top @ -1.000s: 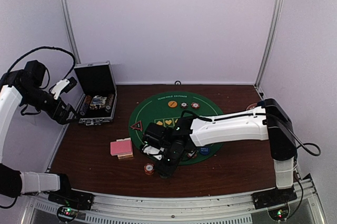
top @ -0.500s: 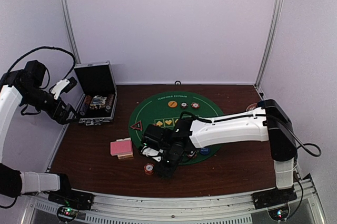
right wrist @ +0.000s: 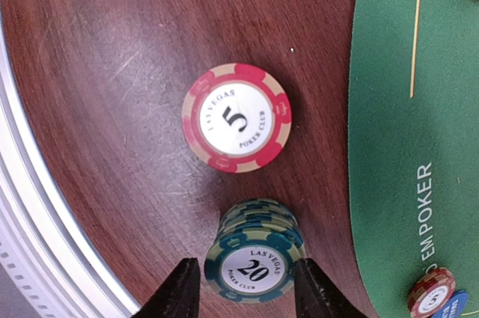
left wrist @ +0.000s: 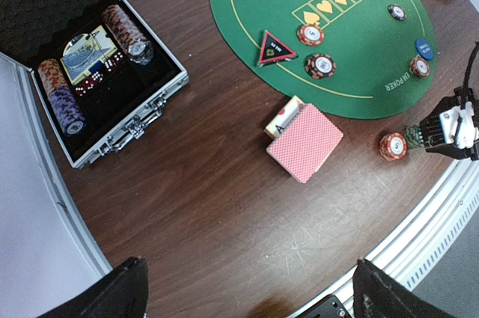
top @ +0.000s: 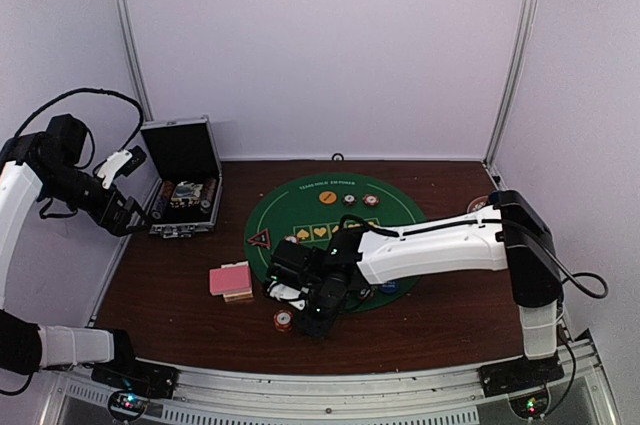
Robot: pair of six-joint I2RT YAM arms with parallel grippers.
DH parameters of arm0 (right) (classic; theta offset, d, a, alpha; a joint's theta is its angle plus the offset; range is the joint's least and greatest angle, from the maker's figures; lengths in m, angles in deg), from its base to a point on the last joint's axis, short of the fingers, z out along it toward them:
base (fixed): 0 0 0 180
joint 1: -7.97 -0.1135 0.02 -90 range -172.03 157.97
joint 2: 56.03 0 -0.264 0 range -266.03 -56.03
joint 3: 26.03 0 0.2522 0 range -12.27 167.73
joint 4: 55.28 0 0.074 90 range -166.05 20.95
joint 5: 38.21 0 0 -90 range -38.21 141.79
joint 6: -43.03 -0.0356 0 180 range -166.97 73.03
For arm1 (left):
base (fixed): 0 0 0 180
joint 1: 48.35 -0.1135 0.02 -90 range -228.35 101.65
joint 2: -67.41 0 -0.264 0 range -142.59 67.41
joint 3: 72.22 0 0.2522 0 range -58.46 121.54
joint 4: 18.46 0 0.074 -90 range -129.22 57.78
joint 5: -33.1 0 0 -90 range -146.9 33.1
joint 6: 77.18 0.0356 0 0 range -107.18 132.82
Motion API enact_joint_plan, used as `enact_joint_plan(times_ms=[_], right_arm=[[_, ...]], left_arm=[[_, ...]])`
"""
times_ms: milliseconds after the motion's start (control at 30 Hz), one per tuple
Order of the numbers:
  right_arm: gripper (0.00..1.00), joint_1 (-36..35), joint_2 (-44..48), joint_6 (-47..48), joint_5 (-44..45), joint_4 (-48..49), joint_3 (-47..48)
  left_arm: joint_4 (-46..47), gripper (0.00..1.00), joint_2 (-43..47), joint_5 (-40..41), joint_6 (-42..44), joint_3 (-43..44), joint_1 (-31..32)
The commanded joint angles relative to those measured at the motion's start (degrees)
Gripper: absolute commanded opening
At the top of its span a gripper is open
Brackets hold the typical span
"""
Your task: Distribute texas hold em gaming equipment
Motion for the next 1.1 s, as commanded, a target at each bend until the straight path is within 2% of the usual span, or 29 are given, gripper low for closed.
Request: enact_joint_plan(times_ms=[0,133,300,433,867,1067], right_arm=[[0.44,-0.38,-0.87,0.08,1.02,0.35,-0.29],[0.43,-0.44,-1.37,0.25,1.58,0.18,-0.39],[0.50,-0.67,-1.86,0.38,2.36,0.18,-0.33],[0.51,-0.80,-2.25,0.52,3.03,0.33,-0.39],[0.41,-0.99,-1.66,0.28,3.54,0.75,-0.64],[0.42,-1.05,-1.23,0.32,4.50,0.62,-0.60]], left_arm=[[0.06,0.98,0.50,0.02,0.36,0.69,-0.32],[0.02,0.98,0.48,0.12,0.36,0.75,-0.32],[0.06,0.98,0.57,0.10,0.36,0.78,-0.33],[0.08,0.98,0.53,-0.07,0.28,0.88,-0.32],[0.06,0.98,0.47,-0.14,0.19,0.97,-0.32],[0.06,0.98,0.56,-0.03,0.22,1.04,-0.33]])
